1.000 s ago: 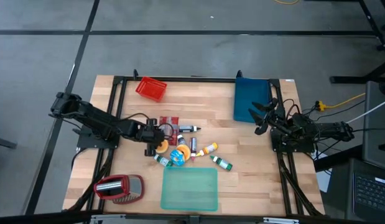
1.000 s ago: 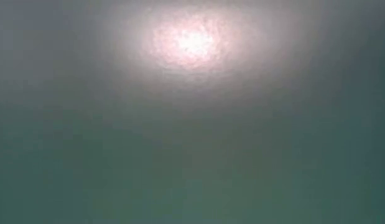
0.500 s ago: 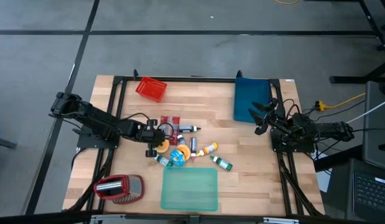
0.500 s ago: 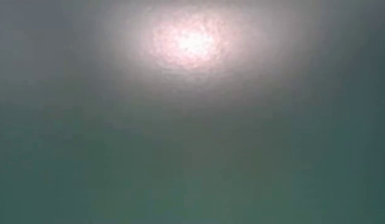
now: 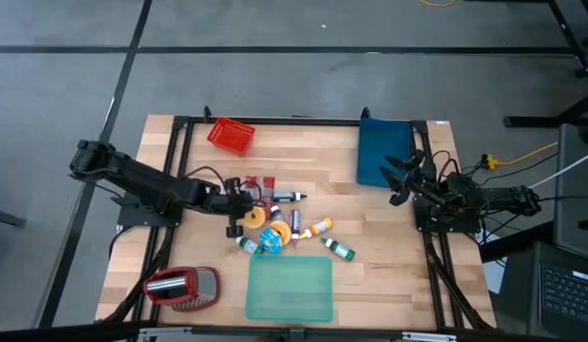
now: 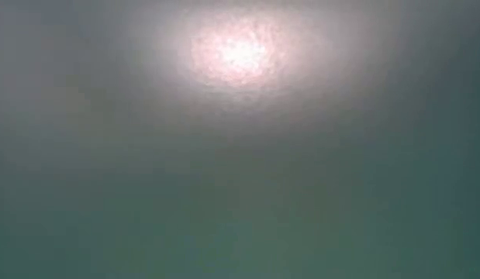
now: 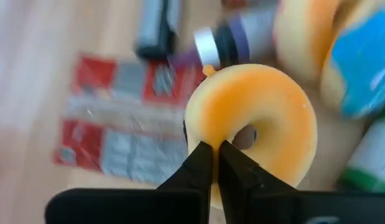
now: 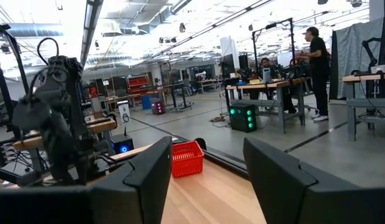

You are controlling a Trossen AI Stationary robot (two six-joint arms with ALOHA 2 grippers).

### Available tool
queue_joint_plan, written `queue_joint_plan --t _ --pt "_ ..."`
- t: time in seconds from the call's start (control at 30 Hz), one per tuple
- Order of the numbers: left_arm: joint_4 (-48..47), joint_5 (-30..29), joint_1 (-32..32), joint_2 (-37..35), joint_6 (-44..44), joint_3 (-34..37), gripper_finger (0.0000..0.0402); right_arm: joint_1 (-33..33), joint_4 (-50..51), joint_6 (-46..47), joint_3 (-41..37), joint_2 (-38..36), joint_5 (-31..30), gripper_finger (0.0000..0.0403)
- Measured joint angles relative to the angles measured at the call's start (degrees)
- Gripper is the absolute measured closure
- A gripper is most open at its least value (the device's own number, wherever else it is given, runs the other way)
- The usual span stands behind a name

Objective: Pick & Place Food Item
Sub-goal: Put the black donut into the red bin

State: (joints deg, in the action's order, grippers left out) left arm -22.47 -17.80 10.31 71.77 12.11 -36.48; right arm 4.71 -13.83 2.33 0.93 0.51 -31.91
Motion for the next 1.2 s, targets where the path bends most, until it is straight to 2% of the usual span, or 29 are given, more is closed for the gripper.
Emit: queue_joint_plan --t 0.13,0.27,0.43,0.6,0.83,0.93,1.2 --pt "0.0 -4.7 -1.6 -5.1 -2.2 -2.1 0.0395 0.0 -0.1 0.0 0.0 0.0 0.0 0.0199" --pt "0.0 -7.6 -5.9 -11.5 -5.6 -3.0 0.0390 0.0 -0.1 0.0 0.0 0.0 0.0 0.0199" --pt "-1.6 -7.0 -15.7 -19.2 -10.6 -3.0 0.0386 0.0 -0.2 0.0 0.0 0.0 0.7 0.0199" --pt "-2.6 -1.0 -27.3 -23.2 -15.2 -3.0 0.0385 0.0 -0.3 0.0 0.0 0.0 1.3 0.0199" --pt "-3.1 8.6 -42.9 -22.0 -19.4 -2.3 0.0385 0.0 -0.3 0.0 0.0 0.0 1.3 0.0199" --pt "-2.5 9.8 -48.6 -19.9 -20.8 -2.3 0.0385 0.0 -0.3 0.0 0.0 0.0 1.3 0.0199" --pt "4.6 13.3 -57.1 -12.3 -22.9 -2.3 0.0384 0.0 -0.3 0.0 0.0 0.0 1.3 0.0199"
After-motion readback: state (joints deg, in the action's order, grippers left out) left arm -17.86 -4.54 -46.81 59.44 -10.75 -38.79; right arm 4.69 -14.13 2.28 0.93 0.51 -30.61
